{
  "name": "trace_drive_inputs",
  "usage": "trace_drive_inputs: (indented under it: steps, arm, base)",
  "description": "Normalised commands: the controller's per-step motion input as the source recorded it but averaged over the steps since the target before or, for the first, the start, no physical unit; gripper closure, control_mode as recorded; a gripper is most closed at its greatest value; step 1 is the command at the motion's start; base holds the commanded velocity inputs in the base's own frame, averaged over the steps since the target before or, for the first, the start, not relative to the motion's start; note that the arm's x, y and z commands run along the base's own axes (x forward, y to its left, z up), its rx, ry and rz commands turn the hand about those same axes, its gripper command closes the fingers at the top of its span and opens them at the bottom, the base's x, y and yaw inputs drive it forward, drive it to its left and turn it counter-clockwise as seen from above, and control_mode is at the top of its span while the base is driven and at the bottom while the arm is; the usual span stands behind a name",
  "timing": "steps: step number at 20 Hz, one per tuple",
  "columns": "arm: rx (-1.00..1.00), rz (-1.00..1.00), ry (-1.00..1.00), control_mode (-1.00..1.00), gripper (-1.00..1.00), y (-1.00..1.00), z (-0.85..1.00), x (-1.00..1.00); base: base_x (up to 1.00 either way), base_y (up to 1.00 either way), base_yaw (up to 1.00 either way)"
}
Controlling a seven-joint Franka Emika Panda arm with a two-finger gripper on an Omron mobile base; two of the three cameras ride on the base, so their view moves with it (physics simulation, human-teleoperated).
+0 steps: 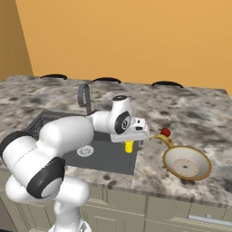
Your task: Remove the bell pepper and banana from the sink. Then move the bowl and cup from the counter to the sink for washing.
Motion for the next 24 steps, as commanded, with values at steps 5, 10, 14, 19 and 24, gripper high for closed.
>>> trace_drive_inputs:
  steps: [5,10,14,19,24]
  arm:
    - [-0.03,0.0,0.0,-1.0,-1.0,-0.24,0.12,-0.39]
    - [-0.04,0.0,0.01,-1.0,-1.0,-0.23,0.13,-0.23]
    - [-0.04,0.0,0.03,-1.0,-1.0,-0.28,0.07,-0.16]
    - [-0.03,0.0,0.0,-1.0,-1.0,-0.29,0.01,-0.16]
    - [-0.01,0.0,0.0,-1.0,-1.0,-0.27,-0.01,-0.03]
  base:
    - [0.0,0.0,0.0]
    - [0.0,0.0,0.0]
    - [0.0,0.0,0.0]
    - [0.0,0.0,0.0]
    - [0.0,0.0,0.0]
